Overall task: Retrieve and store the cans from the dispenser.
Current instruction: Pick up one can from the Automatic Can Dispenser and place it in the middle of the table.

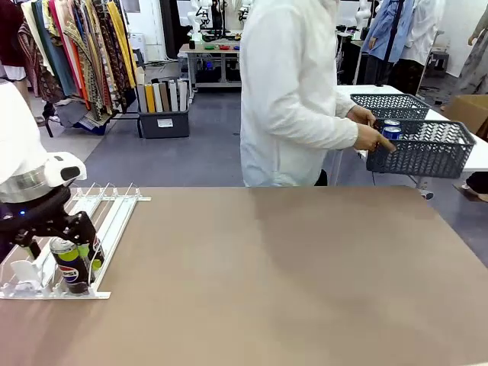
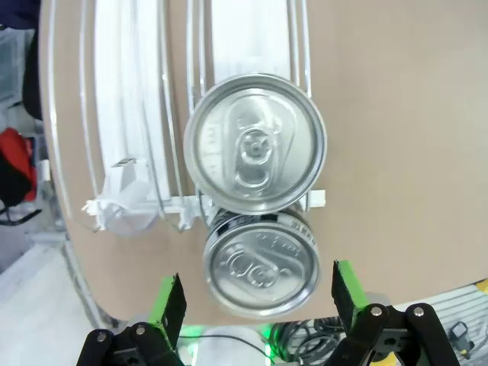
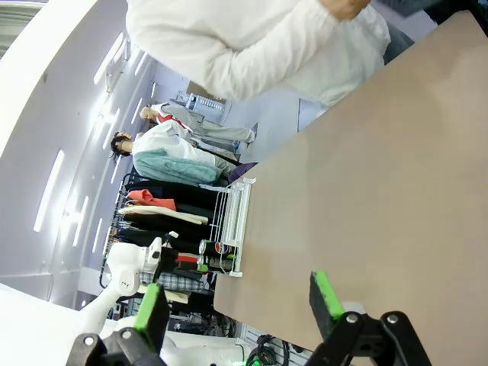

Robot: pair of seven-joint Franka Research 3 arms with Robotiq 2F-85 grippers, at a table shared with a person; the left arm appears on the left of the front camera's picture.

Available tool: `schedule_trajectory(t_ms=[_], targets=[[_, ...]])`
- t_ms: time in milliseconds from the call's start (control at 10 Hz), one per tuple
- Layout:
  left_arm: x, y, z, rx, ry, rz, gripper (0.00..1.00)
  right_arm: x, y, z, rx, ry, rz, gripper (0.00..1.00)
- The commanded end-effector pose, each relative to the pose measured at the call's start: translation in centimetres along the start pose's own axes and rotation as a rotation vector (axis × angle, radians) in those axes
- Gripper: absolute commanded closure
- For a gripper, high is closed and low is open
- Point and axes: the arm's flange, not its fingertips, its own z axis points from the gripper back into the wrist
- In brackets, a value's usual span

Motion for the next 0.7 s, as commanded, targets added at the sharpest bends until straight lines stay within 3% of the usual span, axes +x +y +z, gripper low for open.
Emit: schedule_trajectory(t_ms=[0, 600], targets=[[0.6, 0.1, -0.4, -0.058, -0.012, -0.002, 0.0, 0.2, 0.1, -0.2, 0.025, -0.022, 0.022, 0.0], [1.5, -0.3, -1.7, -0.057, -0.031, 0.032, 0.0, 0.2, 0.1, -0.2, 0.025, -0.022, 0.022, 0.0]])
